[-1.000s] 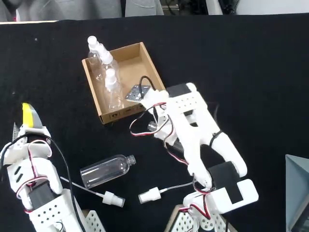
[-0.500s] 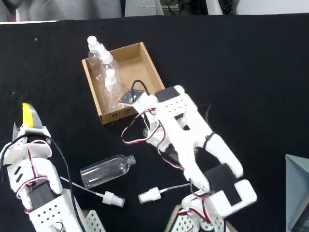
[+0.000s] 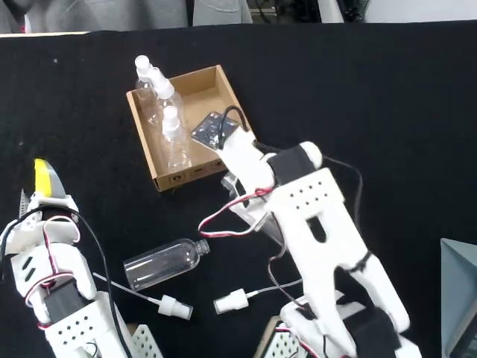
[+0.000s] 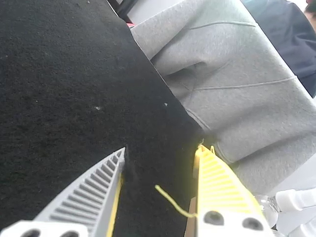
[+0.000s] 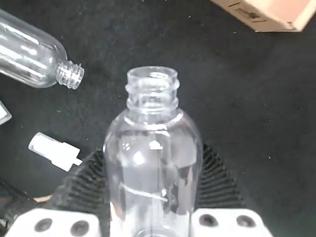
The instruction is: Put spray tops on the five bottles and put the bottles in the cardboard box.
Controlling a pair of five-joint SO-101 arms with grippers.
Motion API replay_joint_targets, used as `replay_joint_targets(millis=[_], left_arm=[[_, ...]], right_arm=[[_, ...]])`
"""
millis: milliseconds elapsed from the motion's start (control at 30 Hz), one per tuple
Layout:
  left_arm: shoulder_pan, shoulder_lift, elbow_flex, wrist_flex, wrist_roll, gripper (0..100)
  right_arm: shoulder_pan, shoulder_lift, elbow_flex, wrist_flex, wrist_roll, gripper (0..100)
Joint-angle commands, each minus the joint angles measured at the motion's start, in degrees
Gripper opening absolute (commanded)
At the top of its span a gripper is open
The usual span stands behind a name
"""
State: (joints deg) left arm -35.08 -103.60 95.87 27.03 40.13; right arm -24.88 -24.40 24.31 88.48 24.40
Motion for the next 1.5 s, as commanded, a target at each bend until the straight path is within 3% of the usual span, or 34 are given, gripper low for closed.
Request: replay_joint_targets(millis=[0, 233, 433, 633, 833, 1033, 1467], left_arm=[[0.7, -1.0, -0.6, -1.4, 0.0, 21], [0.7, -1.0, -0.1, -1.4, -1.3, 21], [0.8, -1.0, 0.0, -1.4, -1.8, 21], [0.8, -1.0, 0.0, -1.4, -1.8, 21], [0.9, -1.0, 0.0, -1.4, -1.8, 21], [4.9, -1.0, 0.7, -1.3, -2.5, 21], [6.7, -1.0, 0.9, -1.1, -5.6, 21]], right_arm=[[-1.2, -4.9, -3.5, -1.0, -1.1, 9.8], [-1.2, -10.6, 4.1, -9.6, -1.7, 9.6], [1.0, -18.9, 12.4, -17.0, -10.1, 10.0], [6.8, -25.8, 19.2, -23.3, -15.4, 10.0], [7.9, -30.0, 26.2, -29.9, -20.0, 10.0], [11.7, -35.8, 32.0, -36.4, -27.5, 10.0], [13.5, -51.7, 51.2, -54.0, -28.2, 10.0]])
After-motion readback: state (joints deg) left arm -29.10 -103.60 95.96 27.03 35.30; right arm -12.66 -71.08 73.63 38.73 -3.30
